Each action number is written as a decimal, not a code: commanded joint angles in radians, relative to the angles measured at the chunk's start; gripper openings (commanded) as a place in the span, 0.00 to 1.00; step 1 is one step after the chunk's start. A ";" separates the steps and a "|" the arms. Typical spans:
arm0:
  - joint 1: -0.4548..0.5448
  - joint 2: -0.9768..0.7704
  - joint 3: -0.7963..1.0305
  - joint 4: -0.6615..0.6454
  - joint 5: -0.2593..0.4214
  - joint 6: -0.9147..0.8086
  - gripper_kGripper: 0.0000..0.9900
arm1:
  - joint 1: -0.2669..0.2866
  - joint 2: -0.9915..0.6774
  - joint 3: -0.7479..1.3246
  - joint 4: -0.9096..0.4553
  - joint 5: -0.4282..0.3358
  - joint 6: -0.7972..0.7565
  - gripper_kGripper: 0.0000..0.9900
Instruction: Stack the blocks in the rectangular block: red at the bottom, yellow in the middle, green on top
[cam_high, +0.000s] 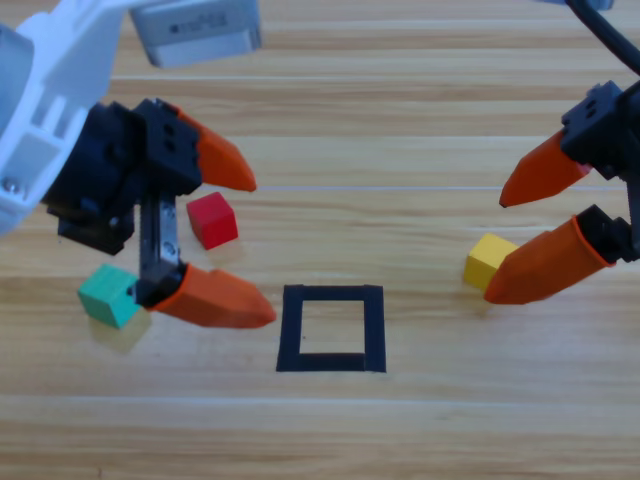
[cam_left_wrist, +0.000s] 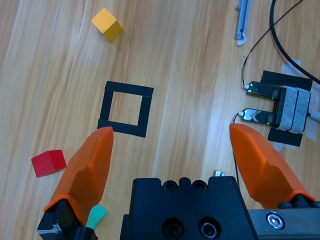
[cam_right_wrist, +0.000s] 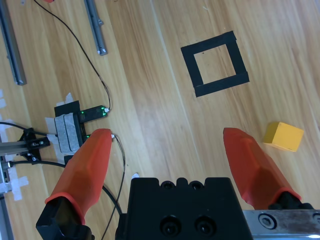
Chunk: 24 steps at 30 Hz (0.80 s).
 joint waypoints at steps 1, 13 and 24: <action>-0.018 -0.015 0.022 -0.026 0.022 -0.033 1.00 | 0.049 0.055 -0.023 0.013 -0.036 0.020 1.00; -0.018 -0.023 0.047 -0.048 0.025 -0.043 1.00 | 0.045 0.144 -0.046 0.013 -0.321 0.100 1.00; 0.116 -0.008 -0.012 -0.051 0.366 -0.511 1.00 | 0.009 0.384 -0.111 0.013 -0.459 0.093 1.00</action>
